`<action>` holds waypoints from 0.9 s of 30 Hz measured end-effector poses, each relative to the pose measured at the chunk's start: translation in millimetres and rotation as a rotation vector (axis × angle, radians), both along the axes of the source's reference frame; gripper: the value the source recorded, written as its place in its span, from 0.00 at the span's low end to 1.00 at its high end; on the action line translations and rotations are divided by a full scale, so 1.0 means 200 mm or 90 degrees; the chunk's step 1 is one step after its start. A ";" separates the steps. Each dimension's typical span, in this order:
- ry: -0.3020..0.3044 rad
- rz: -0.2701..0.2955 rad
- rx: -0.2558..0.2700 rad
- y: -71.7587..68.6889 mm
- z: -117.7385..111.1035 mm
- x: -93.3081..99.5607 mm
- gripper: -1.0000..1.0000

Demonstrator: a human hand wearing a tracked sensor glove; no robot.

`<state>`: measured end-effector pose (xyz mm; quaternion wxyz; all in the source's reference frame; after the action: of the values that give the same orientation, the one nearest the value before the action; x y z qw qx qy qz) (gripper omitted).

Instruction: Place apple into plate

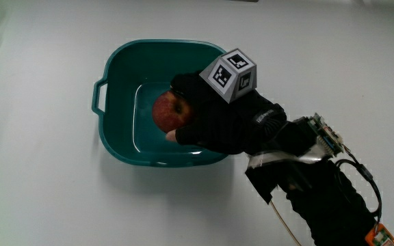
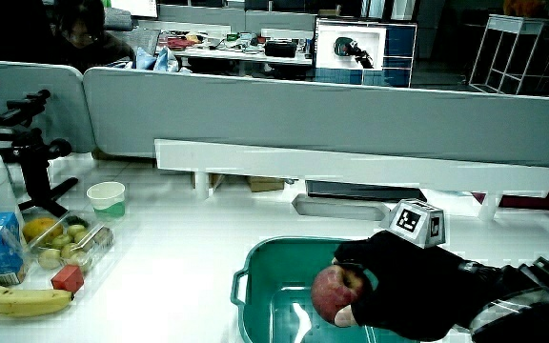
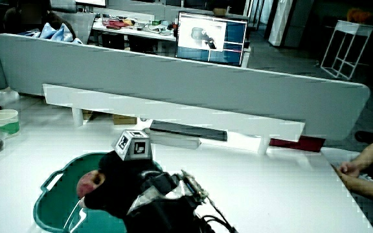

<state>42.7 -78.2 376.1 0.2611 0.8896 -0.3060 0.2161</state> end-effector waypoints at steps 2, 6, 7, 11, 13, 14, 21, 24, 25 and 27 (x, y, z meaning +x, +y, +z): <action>-0.009 0.008 -0.004 -0.01 -0.02 -0.01 0.50; 0.011 0.018 -0.013 -0.04 0.05 0.02 0.50; 0.005 0.022 -0.021 -0.04 0.05 0.02 0.50; 0.016 0.042 -0.029 -0.06 0.11 0.03 0.50; 0.020 0.049 -0.038 -0.07 0.14 0.03 0.50; 0.020 0.043 -0.036 -0.07 0.15 0.02 0.50; 0.050 0.048 -0.070 -0.08 0.27 -0.02 0.50; 0.061 0.047 -0.084 -0.08 0.31 -0.02 0.50; 0.068 0.051 -0.083 -0.07 0.32 -0.02 0.50; 0.074 0.044 -0.089 -0.07 0.34 -0.02 0.50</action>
<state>38.3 -92.8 443.7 0.3326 0.8901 -0.2437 0.1940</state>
